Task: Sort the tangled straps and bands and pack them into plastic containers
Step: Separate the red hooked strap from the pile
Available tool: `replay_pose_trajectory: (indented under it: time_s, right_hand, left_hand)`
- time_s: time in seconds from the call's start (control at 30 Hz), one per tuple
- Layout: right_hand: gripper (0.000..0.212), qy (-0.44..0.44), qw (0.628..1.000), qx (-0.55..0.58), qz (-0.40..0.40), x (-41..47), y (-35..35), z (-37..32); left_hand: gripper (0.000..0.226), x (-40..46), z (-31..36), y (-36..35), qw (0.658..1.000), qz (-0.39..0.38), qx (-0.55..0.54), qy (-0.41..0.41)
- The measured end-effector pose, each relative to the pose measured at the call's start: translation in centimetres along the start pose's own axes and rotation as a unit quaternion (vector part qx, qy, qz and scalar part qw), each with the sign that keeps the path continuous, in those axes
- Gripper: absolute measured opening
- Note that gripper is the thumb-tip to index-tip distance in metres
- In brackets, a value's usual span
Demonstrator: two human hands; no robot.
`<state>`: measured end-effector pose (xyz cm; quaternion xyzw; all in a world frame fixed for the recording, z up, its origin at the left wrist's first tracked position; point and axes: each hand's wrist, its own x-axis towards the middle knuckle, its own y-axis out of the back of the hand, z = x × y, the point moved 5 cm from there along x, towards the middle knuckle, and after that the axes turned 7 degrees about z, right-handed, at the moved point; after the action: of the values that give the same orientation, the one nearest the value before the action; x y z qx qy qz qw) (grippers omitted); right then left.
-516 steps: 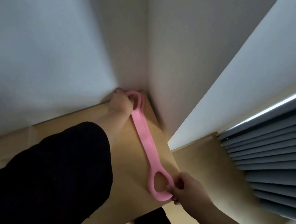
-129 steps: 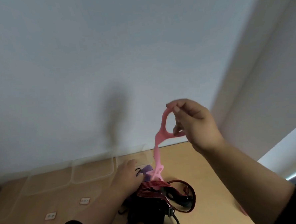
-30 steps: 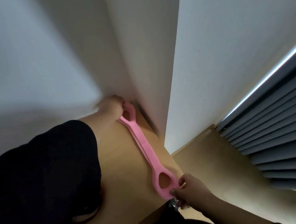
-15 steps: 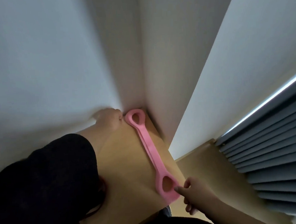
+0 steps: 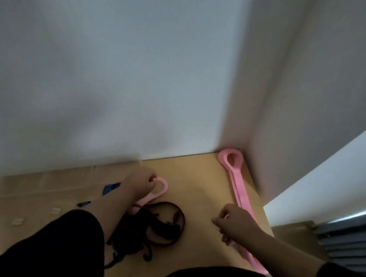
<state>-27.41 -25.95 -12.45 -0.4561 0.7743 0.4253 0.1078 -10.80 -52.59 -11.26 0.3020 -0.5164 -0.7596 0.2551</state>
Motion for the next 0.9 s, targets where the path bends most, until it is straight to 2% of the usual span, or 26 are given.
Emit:
replay_pose_trajectory:
  time_s: [0.1,0.2,0.33,0.43,0.5,0.6,0.67,0.77,0.83,0.9]
  right_hand:
    - [0.016,0.025,0.999,-0.012,-0.034,1.1,-3.6,-3.7]
    - [0.015,0.044,0.998,-0.009,-0.053,1.8,-6.6,-6.5]
    - [0.013,0.131,0.985,-0.100,-0.043,2.8,-10.6,-11.1]
    - [0.027,0.263,0.940,-0.215,-0.021,3.3,-13.5,-14.8]
    - [0.038,0.326,0.913,-0.240,-0.046,3.6,-15.7,-16.6]
    - [0.041,0.388,0.857,-0.326,-0.090,3.9,-18.7,-17.9]
    - [0.039,0.395,0.814,-0.415,-0.095,4.2,-20.1,-17.8]
    - [0.035,0.368,0.763,-0.529,-0.051,4.4,-20.4,-17.5]
    - [0.041,0.339,0.753,-0.562,-0.048,4.4,-20.4,-17.3]
    - [0.046,0.321,0.771,-0.547,-0.064,3.9,-20.3,-17.4]
  left_hand:
    - [0.020,-3.4,-2.5,0.4,0.999,-0.003,-0.008,0.041]
    - [0.022,-5.6,-4.1,-0.1,0.997,-0.052,-0.016,0.060]
    - [0.024,-8.5,-6.6,-0.9,0.994,-0.077,-0.026,0.067]
    - [0.022,-9.9,-7.5,-0.8,0.996,-0.054,-0.047,0.054]
    - [0.019,-10.5,-8.0,-0.7,0.996,-0.039,-0.064,0.043]
    - [0.022,-11.3,-8.7,-0.8,0.996,-0.038,-0.072,0.026]
    - [0.029,-11.7,-9.3,-1.1,0.997,-0.045,-0.067,0.018]
    - [0.037,-11.8,-9.9,-1.3,0.997,-0.042,-0.067,-0.004]
    - [0.038,-11.9,-10.2,-1.5,0.996,-0.047,-0.073,-0.014]
    - [0.040,-11.9,-10.2,-1.5,0.996,-0.047,-0.079,-0.022]
